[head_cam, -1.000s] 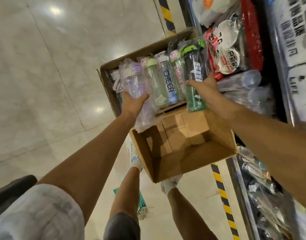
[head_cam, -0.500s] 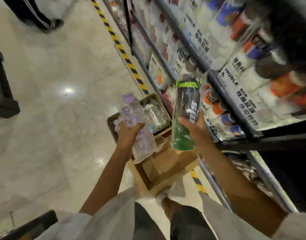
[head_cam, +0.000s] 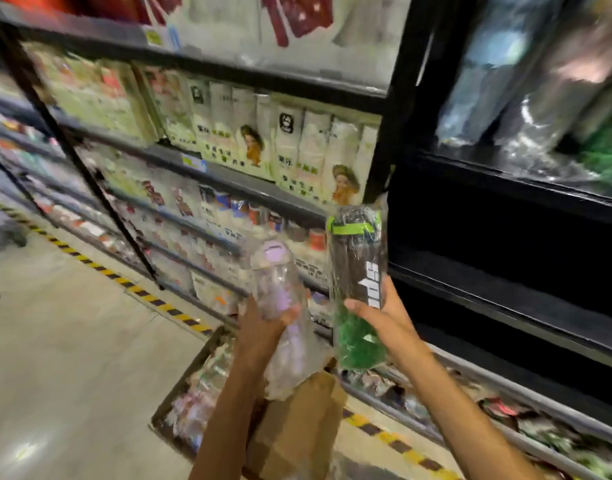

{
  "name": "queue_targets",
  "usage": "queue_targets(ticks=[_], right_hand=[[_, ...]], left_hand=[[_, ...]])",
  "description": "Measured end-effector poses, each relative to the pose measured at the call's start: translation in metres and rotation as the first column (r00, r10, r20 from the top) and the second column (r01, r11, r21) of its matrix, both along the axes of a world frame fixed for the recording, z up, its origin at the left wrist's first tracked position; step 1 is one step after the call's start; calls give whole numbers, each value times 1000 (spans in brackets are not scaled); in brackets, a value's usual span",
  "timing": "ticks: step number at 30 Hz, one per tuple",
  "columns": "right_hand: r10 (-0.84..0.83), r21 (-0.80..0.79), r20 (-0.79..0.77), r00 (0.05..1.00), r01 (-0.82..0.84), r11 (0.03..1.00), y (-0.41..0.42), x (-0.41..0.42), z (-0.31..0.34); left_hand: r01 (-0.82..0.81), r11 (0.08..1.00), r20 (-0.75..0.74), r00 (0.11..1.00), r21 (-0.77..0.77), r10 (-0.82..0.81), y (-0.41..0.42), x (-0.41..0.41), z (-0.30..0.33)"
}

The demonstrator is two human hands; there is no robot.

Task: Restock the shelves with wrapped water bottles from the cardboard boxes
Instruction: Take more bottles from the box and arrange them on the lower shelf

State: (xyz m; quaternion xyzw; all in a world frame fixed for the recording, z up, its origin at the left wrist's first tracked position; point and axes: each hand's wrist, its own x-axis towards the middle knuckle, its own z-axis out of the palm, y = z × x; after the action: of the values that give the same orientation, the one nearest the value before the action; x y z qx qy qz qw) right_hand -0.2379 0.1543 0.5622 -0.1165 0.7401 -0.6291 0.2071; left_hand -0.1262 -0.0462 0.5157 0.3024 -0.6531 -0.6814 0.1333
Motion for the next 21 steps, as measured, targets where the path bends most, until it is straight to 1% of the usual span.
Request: queue_targets(ticks=[4,6,8,11,14,17,21], right_hand=[[-185,0,-48,981,186,983,83,32,22],[-276,-39,-68,959,274,961,123,47,31],[-351,-45,-96,931,348,936,164,60,38],[-463,-72,-101,880,458,886,224,78,51],[-545,-128,-141,826,531,838,277,97,64],[-608,-177,-133,783,584,792,331,113,75],[-680,-209,-148,718,649,731,407,127,84]], left_hand=[[196,980,-72,978,9,-195,64,-6,31],[311,950,-107,945,18,-308,99,-8,47],[397,918,-126,910,-3,-394,136,-13,61],[478,874,-115,867,-82,-485,194,-21,78],[559,823,-148,809,-99,-568,250,-27,97],[619,777,-186,755,-114,-629,306,-33,105],[680,723,-185,700,-119,-689,387,-35,114]])
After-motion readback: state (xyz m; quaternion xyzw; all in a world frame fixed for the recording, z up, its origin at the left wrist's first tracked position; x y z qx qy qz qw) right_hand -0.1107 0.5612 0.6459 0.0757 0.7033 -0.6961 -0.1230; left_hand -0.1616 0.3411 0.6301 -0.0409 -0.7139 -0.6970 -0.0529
